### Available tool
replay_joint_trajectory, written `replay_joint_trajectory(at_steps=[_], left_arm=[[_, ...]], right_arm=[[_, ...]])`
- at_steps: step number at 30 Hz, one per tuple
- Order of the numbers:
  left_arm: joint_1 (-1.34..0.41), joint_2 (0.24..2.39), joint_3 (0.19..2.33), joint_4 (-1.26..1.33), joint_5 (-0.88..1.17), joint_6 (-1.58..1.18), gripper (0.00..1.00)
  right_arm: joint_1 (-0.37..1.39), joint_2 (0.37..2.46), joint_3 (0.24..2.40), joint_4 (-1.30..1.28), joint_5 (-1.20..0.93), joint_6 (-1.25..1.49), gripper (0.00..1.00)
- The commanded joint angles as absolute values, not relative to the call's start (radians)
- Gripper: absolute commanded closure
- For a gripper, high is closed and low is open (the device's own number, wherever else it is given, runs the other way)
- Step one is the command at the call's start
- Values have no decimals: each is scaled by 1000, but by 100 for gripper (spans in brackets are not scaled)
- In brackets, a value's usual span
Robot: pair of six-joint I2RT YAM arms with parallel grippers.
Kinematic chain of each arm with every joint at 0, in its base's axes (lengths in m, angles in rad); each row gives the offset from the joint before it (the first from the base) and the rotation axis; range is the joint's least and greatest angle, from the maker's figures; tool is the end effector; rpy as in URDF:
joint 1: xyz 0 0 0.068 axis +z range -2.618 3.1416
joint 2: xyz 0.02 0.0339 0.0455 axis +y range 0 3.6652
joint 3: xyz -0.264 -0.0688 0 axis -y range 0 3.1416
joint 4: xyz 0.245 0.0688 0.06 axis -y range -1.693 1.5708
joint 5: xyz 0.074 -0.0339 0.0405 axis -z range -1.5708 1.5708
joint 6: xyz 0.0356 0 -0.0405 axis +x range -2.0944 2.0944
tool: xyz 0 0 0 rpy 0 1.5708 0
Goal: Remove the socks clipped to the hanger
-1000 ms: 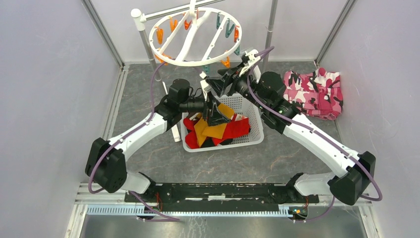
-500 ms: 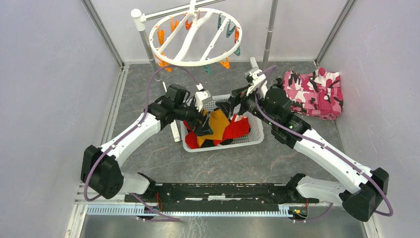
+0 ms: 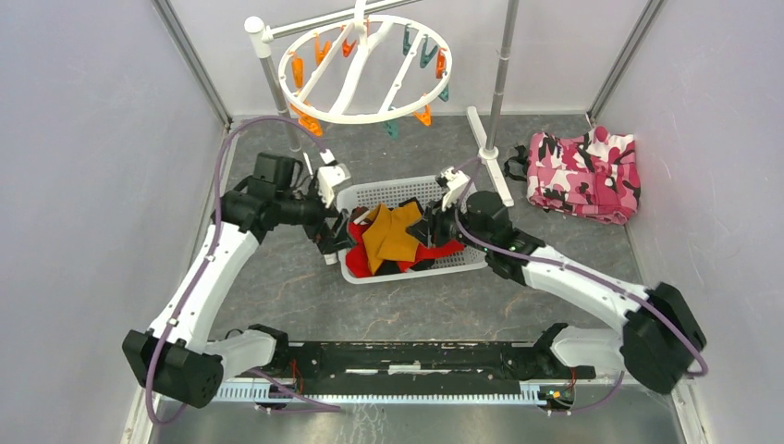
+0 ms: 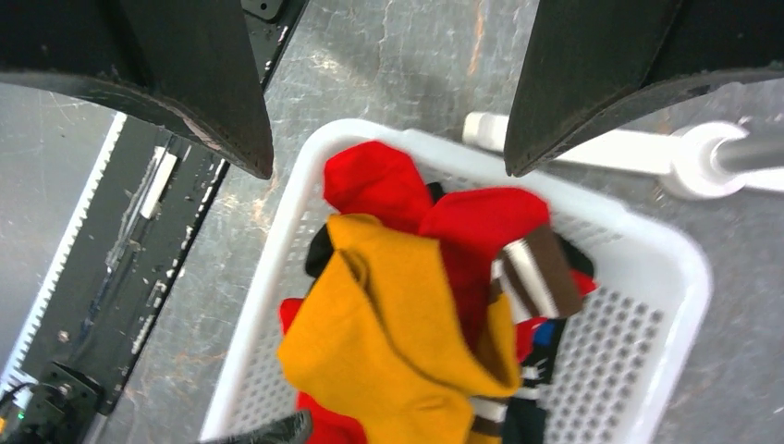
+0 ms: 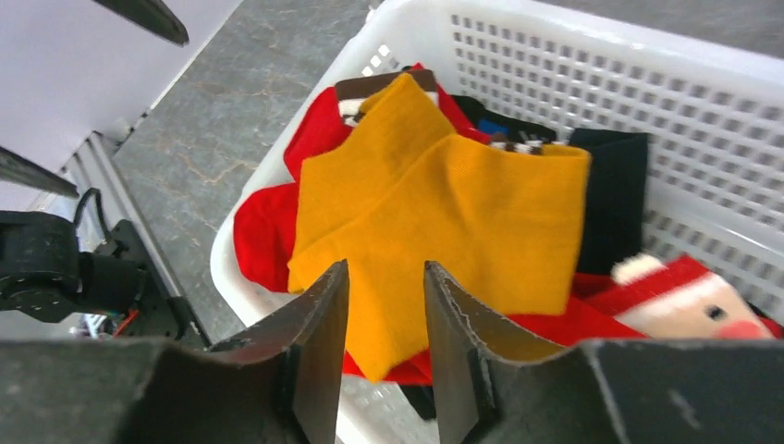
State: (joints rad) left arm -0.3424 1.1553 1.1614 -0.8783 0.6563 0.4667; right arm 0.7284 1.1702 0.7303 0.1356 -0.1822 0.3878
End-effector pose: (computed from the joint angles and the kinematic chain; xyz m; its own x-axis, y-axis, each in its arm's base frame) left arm 0.2035 -0.0956 0.3383 -0.3582 0.5061 -0.7846 0.8922 0.4331 -0.1279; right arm 0.1959 0.1834 0.2739 -0.5033 0.0494 -0.8627 -0.6409 0.6483 0.4110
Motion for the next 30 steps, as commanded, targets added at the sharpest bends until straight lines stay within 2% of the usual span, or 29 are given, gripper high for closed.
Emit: replay_joint_trajectory(at_steps=[1,5,8,14,20,22,29,30], left_arm=[[-229,1137,1207,-969,729,561,0],[-150,1146,1172,-978,734,566,0],[-85,1153,1138,-977,748,580,0],[93,1134,1045,-880,794,579,0],[164,1140,994,-780,821,523,0],[175,1140,995,-745,814,479,0],[182,1128,983,-541,683,278,0],[182,1131,977,-502,663,261,0]], right_arm=[[732,1319,776,393,-349,472,61],[737,1484,849,446,-422,494,62],[738,1559,838,415,-345,469,65],[729,1608,748,375,-159,409,64],[726,1586,781,318,-111,378,61],[726,1534,823,277,-103,362,53],[678,1299,918,82,18,313,4],[656,1270,910,68,29,315,2]])
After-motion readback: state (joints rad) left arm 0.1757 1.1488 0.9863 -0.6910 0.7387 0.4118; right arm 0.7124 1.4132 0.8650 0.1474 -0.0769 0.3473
